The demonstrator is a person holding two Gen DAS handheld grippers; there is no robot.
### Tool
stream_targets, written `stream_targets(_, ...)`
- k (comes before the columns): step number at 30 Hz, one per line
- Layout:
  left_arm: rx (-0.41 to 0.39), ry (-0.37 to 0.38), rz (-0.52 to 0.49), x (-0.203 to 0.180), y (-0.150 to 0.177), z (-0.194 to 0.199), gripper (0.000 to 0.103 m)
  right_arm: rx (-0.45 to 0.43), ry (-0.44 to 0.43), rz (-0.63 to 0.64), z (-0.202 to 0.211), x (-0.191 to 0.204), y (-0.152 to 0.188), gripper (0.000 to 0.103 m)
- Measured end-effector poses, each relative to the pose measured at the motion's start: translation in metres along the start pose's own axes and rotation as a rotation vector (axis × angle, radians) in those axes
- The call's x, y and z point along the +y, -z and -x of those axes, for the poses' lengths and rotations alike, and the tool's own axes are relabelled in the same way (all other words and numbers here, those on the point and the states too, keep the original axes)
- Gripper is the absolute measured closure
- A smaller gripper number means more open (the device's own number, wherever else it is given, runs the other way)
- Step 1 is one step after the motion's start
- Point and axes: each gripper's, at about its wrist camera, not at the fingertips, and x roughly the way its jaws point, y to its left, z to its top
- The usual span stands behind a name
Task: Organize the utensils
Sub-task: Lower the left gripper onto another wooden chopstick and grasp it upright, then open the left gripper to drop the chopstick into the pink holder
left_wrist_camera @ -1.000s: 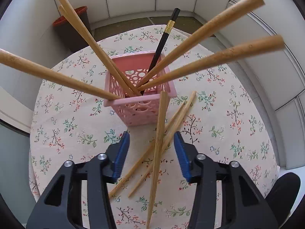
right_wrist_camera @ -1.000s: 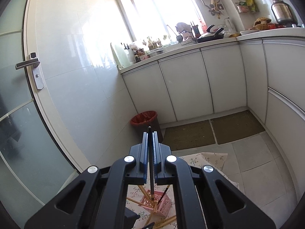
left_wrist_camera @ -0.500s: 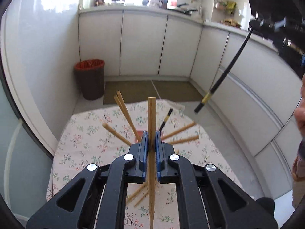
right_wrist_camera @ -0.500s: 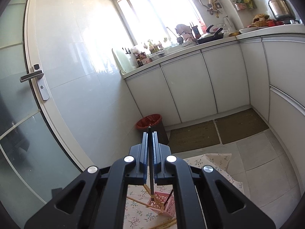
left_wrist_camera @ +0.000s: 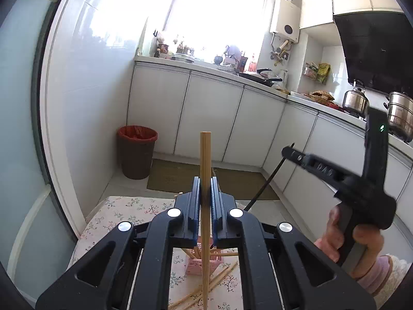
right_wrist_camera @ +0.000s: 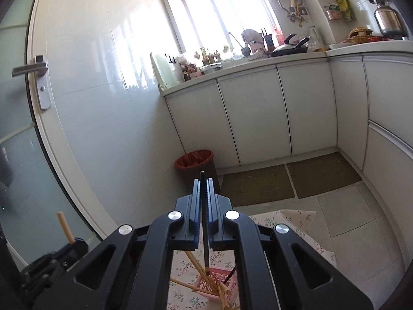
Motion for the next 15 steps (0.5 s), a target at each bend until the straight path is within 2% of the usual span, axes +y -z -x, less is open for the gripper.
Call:
stream_targets(4, 0.003, -0.002, 0.023, 0.007, 0.004, -0.002, 0.097, 0.038, 0.030, -0.016, -0.032, -0.005, 0.029, 0.099)
stream_targets(8, -0.032, -0.001, 0.038, 0.010, 0.000, 0.000, 0.097, 0.064, 0.027, -0.002, -0.052, -0.005, 0.048, 0.096)
stream_targets(12, -0.077, -0.004, 0.022, 0.005, -0.005, 0.000, 0.097, 0.023, 0.011, -0.004, -0.031, -0.003, 0.039, 0.089)
stream_targets(15, -0.112, 0.004, 0.019, -0.003, -0.012, -0.006, 0.097, -0.033, 0.016, -0.012, -0.002, -0.010, 0.021, 0.075)
